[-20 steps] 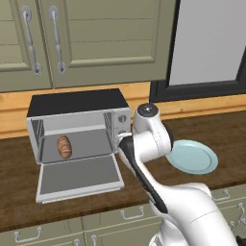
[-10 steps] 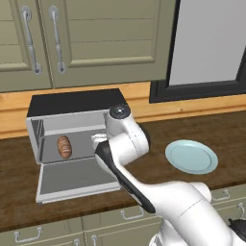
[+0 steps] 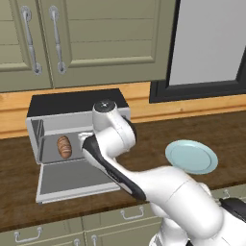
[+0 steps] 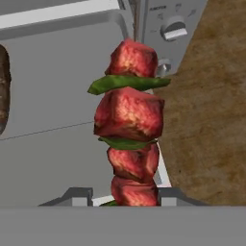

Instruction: Pick up the kebab skewer and baguette bread, and place them inside the toaster oven. Close the toaster oven door and start by setting the timer.

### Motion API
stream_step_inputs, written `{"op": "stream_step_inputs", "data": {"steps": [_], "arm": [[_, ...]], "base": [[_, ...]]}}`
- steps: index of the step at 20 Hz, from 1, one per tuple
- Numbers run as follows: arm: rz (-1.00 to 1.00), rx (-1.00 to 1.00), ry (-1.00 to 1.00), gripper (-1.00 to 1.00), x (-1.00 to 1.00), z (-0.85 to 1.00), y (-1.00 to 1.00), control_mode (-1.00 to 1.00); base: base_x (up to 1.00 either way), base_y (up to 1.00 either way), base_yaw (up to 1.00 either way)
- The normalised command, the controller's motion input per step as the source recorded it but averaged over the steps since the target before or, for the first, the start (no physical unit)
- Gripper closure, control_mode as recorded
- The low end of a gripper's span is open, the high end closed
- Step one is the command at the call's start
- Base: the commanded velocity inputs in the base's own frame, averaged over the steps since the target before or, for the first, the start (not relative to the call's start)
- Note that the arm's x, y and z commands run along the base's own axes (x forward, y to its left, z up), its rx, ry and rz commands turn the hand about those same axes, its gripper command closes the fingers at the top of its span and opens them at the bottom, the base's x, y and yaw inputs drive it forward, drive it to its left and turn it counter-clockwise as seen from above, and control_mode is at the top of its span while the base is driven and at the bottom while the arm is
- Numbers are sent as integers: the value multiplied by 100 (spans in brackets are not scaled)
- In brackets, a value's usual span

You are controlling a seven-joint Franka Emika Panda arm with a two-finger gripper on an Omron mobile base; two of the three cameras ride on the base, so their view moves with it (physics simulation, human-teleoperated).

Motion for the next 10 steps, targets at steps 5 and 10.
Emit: {"op": "stream_step_inputs", "data": {"steps": [5, 10], "arm": [[0, 0, 9, 100, 9, 0, 11, -100], [2, 0, 0, 100, 22, -15, 13, -100]], "base": [[0, 0, 0], [0, 0, 0]]}}
